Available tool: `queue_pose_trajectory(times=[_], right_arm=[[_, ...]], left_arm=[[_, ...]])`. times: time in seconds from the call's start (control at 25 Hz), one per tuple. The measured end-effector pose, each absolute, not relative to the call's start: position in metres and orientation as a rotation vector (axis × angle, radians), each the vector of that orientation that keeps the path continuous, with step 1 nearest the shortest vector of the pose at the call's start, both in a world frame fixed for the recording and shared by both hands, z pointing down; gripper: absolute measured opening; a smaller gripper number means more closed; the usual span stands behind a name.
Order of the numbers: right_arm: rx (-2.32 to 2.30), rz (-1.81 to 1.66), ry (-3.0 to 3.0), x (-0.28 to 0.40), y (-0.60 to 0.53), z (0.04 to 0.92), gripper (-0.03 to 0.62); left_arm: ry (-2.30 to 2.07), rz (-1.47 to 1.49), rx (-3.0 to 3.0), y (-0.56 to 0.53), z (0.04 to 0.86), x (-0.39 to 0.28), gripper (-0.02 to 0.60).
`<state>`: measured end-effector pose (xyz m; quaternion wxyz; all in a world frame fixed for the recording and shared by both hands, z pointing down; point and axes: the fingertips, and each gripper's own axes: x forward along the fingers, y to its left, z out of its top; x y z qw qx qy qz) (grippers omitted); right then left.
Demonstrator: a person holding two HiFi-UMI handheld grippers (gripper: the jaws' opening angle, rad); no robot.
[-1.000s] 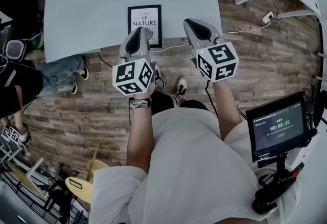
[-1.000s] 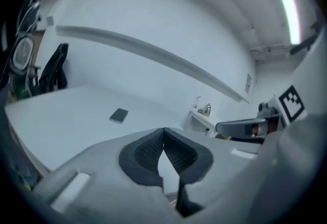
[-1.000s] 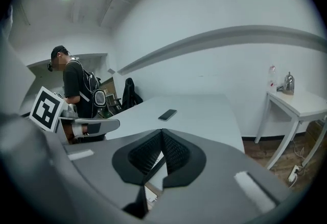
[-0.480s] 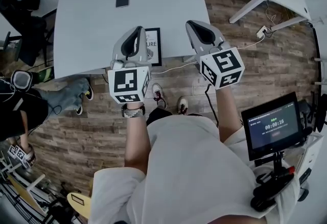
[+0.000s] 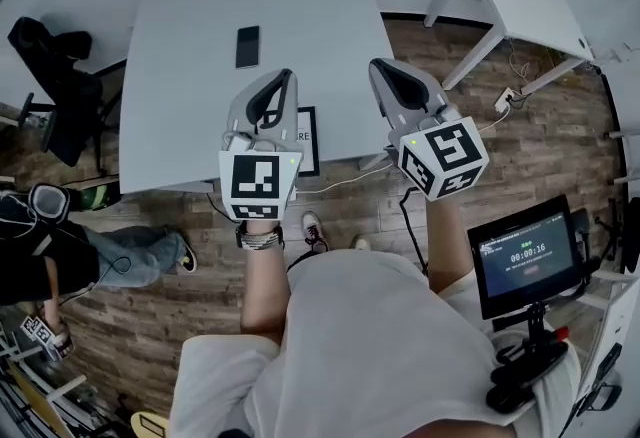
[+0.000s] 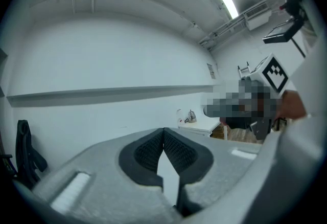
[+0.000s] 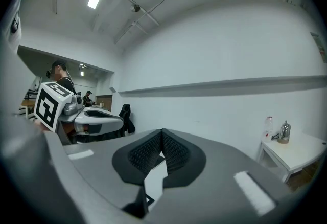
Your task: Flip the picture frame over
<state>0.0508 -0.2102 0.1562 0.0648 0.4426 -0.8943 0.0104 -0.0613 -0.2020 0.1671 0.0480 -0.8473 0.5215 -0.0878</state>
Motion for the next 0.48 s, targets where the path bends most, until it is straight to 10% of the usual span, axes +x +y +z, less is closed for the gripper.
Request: queue_pose_trajectory(times=[0.48], right_arm=[[1.348,-0.081,-2.756,0.038,-0.215,0.107,0.002]], left_arm=[[1.492,-0.258,-2.513,-0.211,0.12,-0.058,0.006]])
